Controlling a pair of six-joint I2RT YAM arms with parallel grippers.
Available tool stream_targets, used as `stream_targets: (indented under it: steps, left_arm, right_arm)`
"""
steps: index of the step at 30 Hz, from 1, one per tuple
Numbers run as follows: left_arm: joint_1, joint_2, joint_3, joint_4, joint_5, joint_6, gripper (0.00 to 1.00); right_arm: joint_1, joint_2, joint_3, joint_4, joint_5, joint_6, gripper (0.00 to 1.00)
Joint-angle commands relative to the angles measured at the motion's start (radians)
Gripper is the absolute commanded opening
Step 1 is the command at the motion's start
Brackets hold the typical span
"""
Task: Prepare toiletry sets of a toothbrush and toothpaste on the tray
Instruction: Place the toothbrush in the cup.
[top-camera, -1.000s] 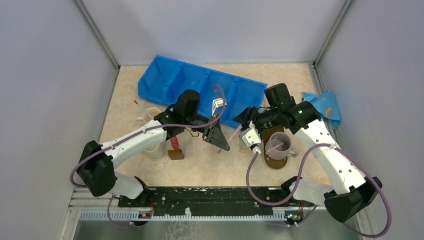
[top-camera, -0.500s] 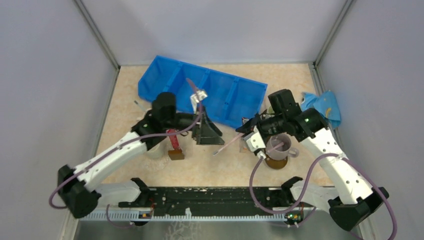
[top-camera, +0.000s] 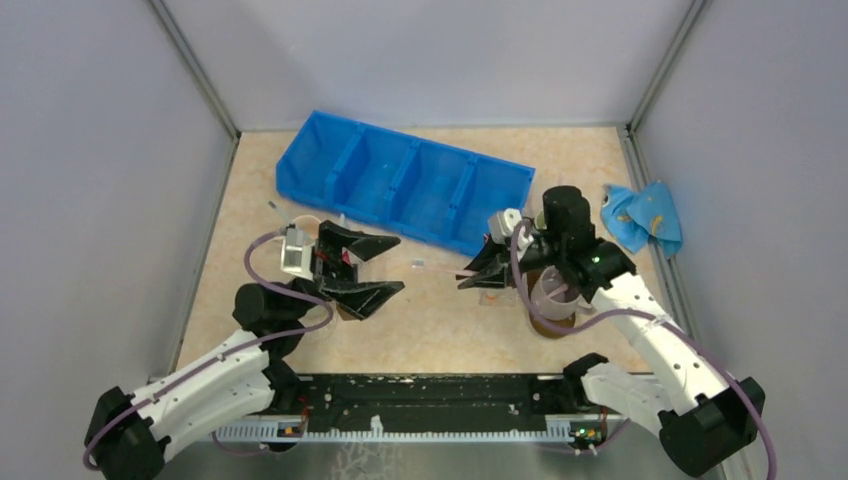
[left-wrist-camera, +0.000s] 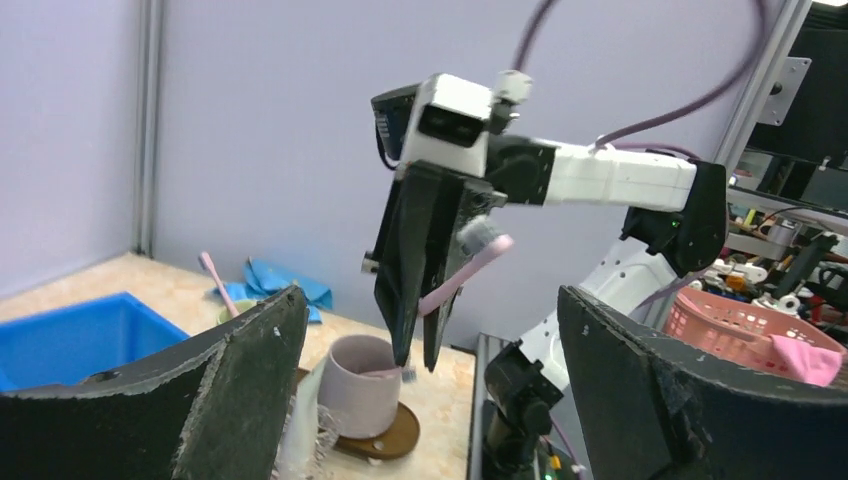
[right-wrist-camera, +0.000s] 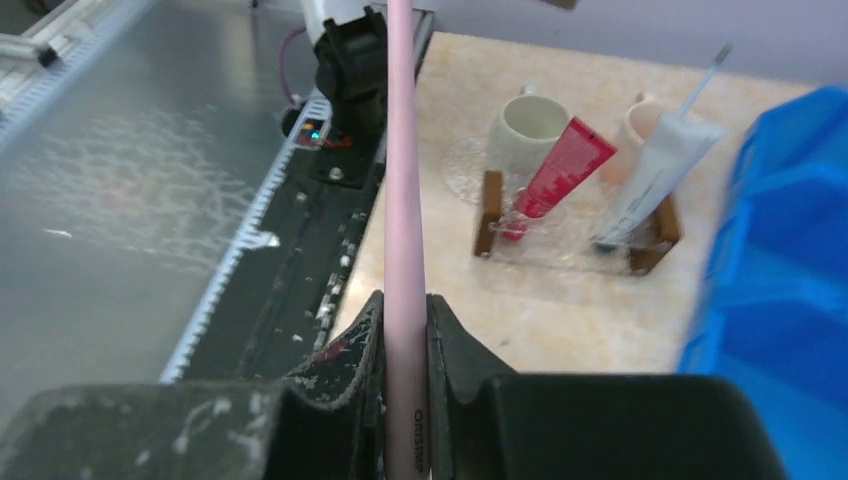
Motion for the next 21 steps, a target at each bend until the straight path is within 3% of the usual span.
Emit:
stream_targets:
  steps: [1, 2, 4, 7, 13, 20, 21]
  left_arm:
    - [0.0, 0.058, -0.005, 0.285, 0.018, 0.02, 0.96]
    - [-0.001, 0.08, -0.004, 0.315, 0.03, 0.004, 0.94]
    - [-0.001, 0.126, -0.004, 0.374, 0.024, -0.026, 0.92]
    - [-0.007, 0.198, 0.024, 0.38, 0.0, -0.055, 0.83]
    - [-0.053, 0.328, 0.145, 0.233, -0.07, -0.058, 0.69]
    - [-0.098, 0.396, 0.193, 0.232, -0.091, -0.047, 0.31]
    - [-0.099, 0.402, 0.198, 0.234, -0.086, -0.044, 0.16]
  right_arm:
    - [-0.026, 0.019, -0.125, 0.802, -0.085, 0.945, 0.0]
    - [-0.031, 0.027, -0.165, 0.939, -0.065, 1.059, 0.0]
    - [-0.032, 0.043, -0.207, 1.051, -0.031, 1.141, 0.0]
    - [-0.019, 0.051, -0.223, 1.048, 0.009, 1.127, 0.0]
    - [-0.007, 0.052, -0.224, 0.996, 0.055, 1.083, 0.0]
    - [0.011, 0.059, -0.226, 0.962, 0.074, 1.043, 0.0]
    - [0.012, 0.059, -0.226, 0.959, 0.075, 1.041, 0.0]
